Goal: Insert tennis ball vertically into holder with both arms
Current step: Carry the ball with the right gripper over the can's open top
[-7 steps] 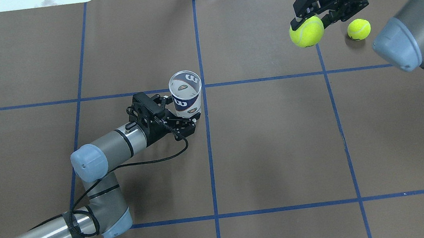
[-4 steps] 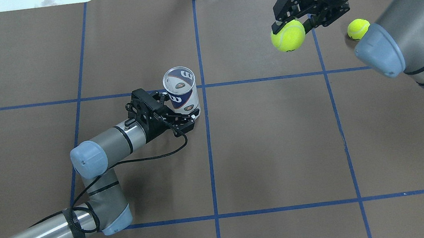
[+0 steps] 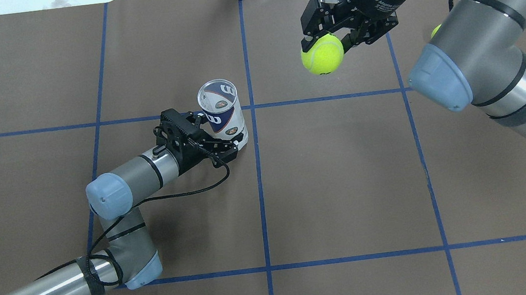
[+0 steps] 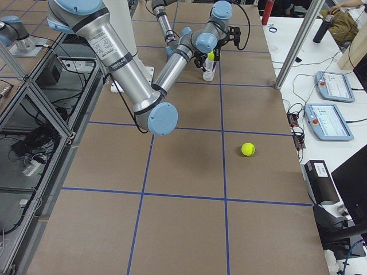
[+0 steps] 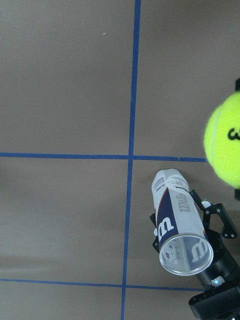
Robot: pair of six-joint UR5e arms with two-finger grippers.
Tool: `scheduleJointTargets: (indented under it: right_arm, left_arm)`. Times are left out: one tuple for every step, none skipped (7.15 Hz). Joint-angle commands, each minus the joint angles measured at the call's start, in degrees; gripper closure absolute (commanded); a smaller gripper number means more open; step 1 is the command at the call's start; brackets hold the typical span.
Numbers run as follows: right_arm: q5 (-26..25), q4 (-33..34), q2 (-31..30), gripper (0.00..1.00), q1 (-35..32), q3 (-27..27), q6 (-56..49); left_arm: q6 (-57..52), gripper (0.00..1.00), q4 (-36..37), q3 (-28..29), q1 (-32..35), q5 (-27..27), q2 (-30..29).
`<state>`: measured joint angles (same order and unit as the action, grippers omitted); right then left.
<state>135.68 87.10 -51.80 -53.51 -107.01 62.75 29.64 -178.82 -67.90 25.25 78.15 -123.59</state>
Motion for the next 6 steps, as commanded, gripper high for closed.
scheduleJointTargets:
  right_arm:
    - [-0.86,0.0,1.87,1.0,1.39,0.13,1.5]
    - [-0.86,0.0,2.14,1.0,1.65,0.13,1.67]
    - [-1.21,0.0,2.66,1.0,2.0,0.13,1.67]
    - [-1.9,0.0,2.93,1.0,2.53,0.22,2.54]
    - [-2.52,-0.09,3.71,1.0,3.06,0.39,3.6]
    - [-2.7,-0.09,4.24,1.0,3.41,0.4,4.13]
  left_arm:
    - [0.16,0.01,-0.03,0.14,-0.37,-0.01,-0.24]
    - [0.16,0.01,-0.03,0.14,-0.46,-0.01,-0.25]
    - [0.16,0.01,-0.03,0.22,-0.46,-0.01,-0.59]
    - [0.16,0.01,0.05,0.22,-0.46,-0.01,-0.95]
    - [0.16,0.01,0.05,0.22,-0.46,-0.01,-1.04]
    - [0.16,0.01,0.05,0.66,-0.46,-0.19,-1.12]
